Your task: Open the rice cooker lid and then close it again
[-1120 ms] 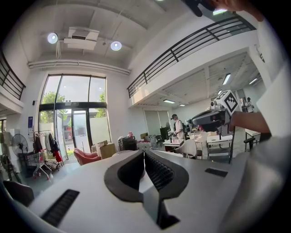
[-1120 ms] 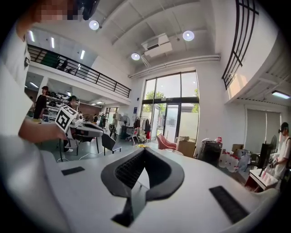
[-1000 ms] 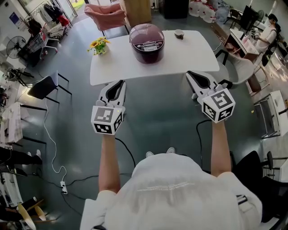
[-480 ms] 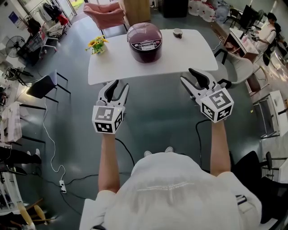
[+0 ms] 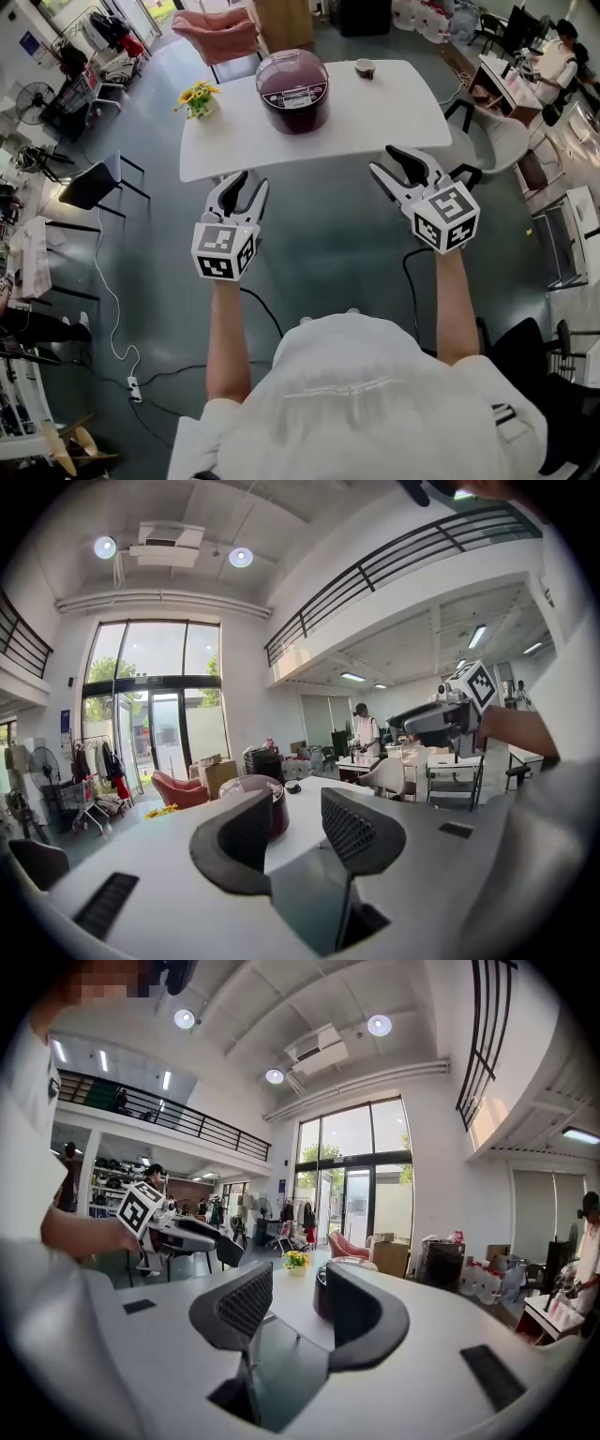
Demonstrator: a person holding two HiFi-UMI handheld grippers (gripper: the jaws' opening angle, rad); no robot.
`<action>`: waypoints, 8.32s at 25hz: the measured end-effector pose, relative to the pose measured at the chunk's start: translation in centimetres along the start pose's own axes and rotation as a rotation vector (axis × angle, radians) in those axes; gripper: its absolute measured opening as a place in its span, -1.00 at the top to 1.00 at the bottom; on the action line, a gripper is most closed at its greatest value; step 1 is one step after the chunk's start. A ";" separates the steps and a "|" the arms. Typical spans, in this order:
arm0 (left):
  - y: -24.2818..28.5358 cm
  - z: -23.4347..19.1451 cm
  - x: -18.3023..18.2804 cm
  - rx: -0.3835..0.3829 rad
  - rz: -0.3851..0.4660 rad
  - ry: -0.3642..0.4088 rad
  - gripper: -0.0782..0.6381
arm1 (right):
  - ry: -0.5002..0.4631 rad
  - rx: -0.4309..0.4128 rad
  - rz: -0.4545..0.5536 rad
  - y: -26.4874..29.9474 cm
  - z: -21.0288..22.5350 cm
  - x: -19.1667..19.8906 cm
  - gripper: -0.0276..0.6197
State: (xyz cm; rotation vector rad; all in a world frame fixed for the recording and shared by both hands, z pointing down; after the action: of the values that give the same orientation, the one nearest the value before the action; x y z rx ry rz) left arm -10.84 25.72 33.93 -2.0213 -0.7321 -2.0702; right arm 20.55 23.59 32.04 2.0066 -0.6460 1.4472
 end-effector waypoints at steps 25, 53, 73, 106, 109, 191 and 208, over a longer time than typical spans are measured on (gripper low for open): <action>4.2 4.5 1.7 -0.073 -0.049 -0.036 0.31 | 0.025 -0.022 0.000 -1.9 4.9 4.1 0.36; 20.4 -13.4 -0.3 0.038 -0.080 -0.093 0.31 | 0.015 0.017 -0.149 18.3 11.4 3.7 0.37; 25.2 -23.0 2.9 0.111 -0.138 -0.217 0.32 | -0.175 -0.154 -0.354 34.1 9.6 4.3 0.36; 26.3 -21.8 6.2 -0.115 -0.231 -0.348 0.34 | -0.278 -0.647 -0.489 44.6 11.9 10.9 0.29; 26.6 -21.8 6.2 -0.120 -0.235 -0.344 0.34 | -0.290 -0.671 -0.492 44.9 12.0 10.9 0.33; 33.9 -23.2 -9.6 -0.007 0.023 -0.007 0.34 | 0.020 0.075 -0.031 33.3 27.6 1.7 0.37; 31.9 -27.6 -8.2 0.116 0.011 -0.024 0.34 | 0.055 0.205 -0.088 32.5 22.2 0.5 0.40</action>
State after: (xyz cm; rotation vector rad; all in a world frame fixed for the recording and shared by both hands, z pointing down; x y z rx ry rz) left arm -20.92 -16.08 34.26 -1.9859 -0.8225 -1.9529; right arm 13.67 -15.18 32.61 2.1123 -0.3943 1.5626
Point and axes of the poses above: the fingertips, and each gripper's own axes: y forward along the fingers, z to its right, x out of its underside, the point moved 8 cm from there along -y, backward along the fingers, and after that the axes turned 11 degrees about -y, right-handed, at the moved point
